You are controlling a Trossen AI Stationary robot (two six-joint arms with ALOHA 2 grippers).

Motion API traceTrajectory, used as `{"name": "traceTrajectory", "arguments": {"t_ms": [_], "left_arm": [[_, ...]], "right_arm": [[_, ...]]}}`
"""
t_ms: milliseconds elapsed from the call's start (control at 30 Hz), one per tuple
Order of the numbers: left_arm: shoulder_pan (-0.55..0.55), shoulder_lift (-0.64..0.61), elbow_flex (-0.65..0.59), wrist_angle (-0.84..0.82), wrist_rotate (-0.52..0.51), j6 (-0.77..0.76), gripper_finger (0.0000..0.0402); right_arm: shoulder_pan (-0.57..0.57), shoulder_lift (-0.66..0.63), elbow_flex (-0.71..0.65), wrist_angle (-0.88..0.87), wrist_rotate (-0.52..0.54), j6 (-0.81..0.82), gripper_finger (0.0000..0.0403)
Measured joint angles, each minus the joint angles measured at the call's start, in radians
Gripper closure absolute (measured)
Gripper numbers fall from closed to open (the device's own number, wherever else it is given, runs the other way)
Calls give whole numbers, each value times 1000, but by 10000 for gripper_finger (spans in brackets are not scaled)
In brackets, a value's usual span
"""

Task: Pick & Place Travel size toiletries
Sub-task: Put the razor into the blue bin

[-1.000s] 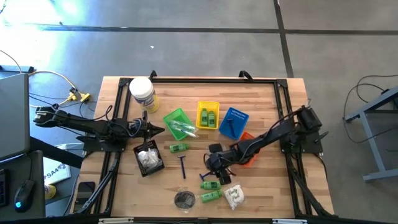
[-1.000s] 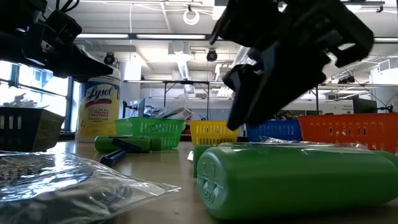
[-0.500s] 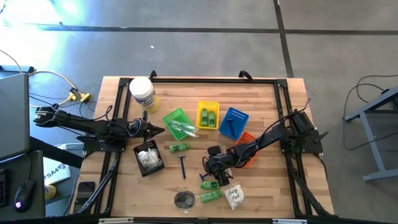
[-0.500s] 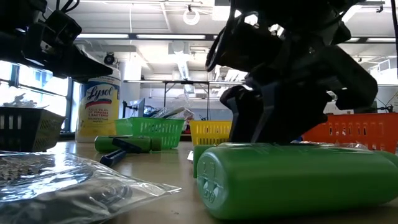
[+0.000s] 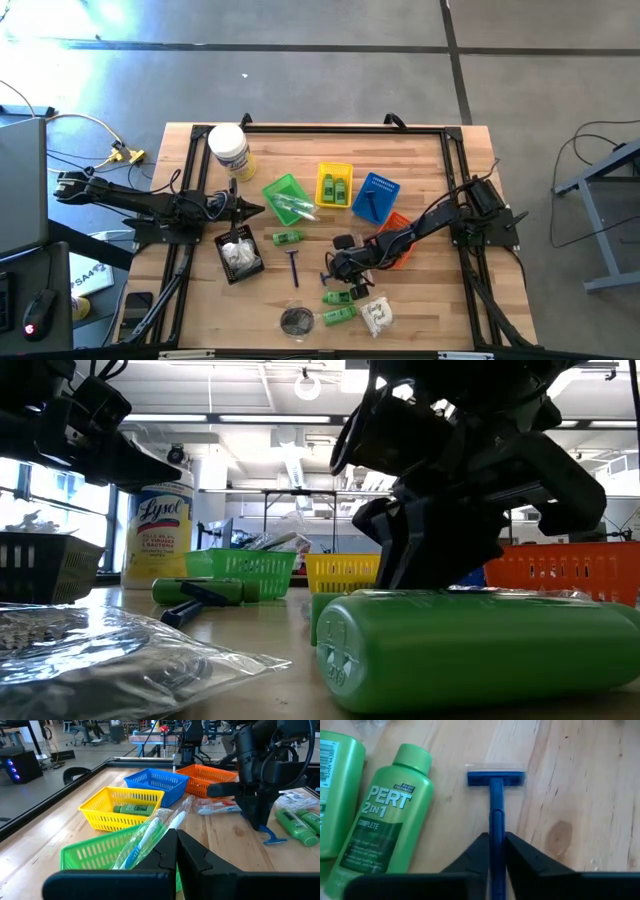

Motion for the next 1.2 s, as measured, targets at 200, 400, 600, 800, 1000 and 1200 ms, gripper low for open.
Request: {"name": "traceTrajectory", "arguments": {"t_ms": [200, 400, 600, 800, 1000, 1200], "left_arm": [[0, 0, 0, -2, 0, 0, 402], [0, 0, 0, -22, 0, 0, 402], [0, 0, 0, -27, -1, 0, 401], [0, 0, 0, -35, -2, 0, 402], [0, 0, 0, -37, -3, 0, 401], [0, 0, 0, -37, -5, 0, 402]], "right_arm": [[1, -8, -1, 23, -8, -14, 362], [1, -113, -2, 21, 0, -22, 374], [0, -267, -1, 59, -9, -74, 370], [-2, -470, -1, -2, 42, -92, 374], [-4, -719, -72, -1, 134, -118, 371], [-35, -1009, -332, 185, 156, -92, 373]]}}
